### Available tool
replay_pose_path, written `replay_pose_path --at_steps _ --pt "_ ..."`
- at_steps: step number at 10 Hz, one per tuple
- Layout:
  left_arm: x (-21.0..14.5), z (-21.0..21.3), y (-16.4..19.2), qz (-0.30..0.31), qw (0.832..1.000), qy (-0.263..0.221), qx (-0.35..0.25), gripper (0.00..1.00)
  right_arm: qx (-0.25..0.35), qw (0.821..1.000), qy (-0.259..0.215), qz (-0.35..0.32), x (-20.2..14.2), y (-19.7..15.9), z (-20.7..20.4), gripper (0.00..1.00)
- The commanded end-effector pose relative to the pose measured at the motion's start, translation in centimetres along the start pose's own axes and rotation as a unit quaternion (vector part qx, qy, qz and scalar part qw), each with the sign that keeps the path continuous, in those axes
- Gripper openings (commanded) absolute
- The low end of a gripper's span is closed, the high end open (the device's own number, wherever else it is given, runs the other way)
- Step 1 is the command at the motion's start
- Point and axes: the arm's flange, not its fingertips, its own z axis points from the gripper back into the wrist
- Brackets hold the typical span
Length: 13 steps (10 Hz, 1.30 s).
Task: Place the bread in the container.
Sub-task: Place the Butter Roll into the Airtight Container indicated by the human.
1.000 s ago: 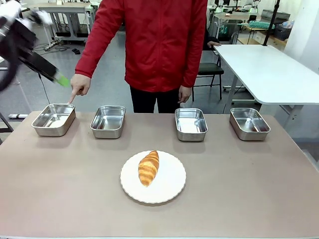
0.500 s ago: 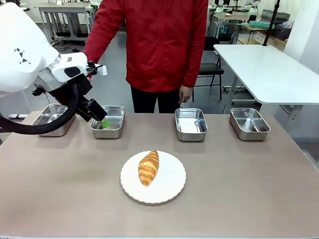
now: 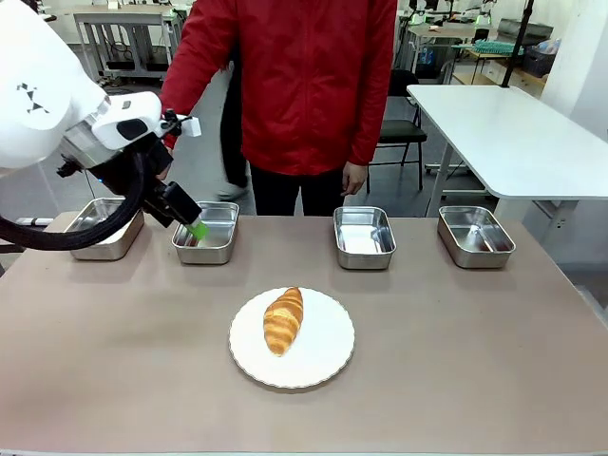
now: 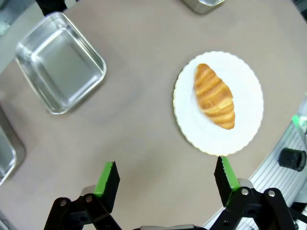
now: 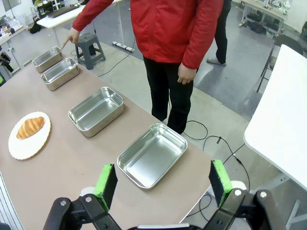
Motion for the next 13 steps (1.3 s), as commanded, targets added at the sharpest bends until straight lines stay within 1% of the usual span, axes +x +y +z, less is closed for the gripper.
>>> replay_pose_path --at_steps 1,2,3,4,6,7,9,10,11,12,13 --pt "2.1 -3.5 -3.2 0.047 0.998 0.042 0.004 1.0 0.0 1.0 -0.002 0.003 0.0 0.1 0.1 1.0" --pt "3.5 -4.9 -5.4 0.053 0.996 0.066 0.022 1.0 0.0 1.0 -0.002 0.003 0.0 0.1 0.1 1.0" --pt "4.7 -7.2 -7.5 0.068 0.991 0.104 0.044 1.0 0.0 1.0 -0.002 0.003 0.0 0.1 0.1 1.0" --pt "5.0 -9.1 -9.4 0.095 0.985 0.12 0.085 1.0 0.0 1.0 -0.002 0.003 0.0 0.1 0.1 1.0" --pt "5.4 -12.9 -13.2 0.104 0.98 0.143 0.092 1.0 0.0 1.0 -0.002 0.003 0.0 0.1 0.1 1.0" --pt "5.3 -14.4 -14.4 0.106 0.978 0.149 0.101 1.0 0.0 1.0 -0.002 0.003 0.0 0.1 0.1 1.0" --pt "5.8 -16.7 -15.5 0.129 0.976 0.144 0.096 1.0 0.0 1.0 -0.002 0.003 0.0 0.1 0.1 1.0" --pt "5.9 -16.5 -14.5 0.126 0.965 0.185 0.133 1.0 0.0 1.0 -0.002 0.003 0.0 0.1 0.1 1.0" --pt "4.5 -16.3 -15.5 0.114 0.978 0.151 0.086 1.0 0.0 1.0 -0.002 0.003 0.0 0.1 0.1 1.0" --pt "4.5 -16.3 -15.5 0.114 0.978 0.151 0.086 1.0 0.0 1.0 -0.002 0.003 0.0 0.1 0.1 1.0" --pt "4.8 -17.0 -15.0 0.12 0.974 0.165 0.098 1.0 0.0 1.0 -0.002 0.003 0.0 0.1 0.1 1.0"
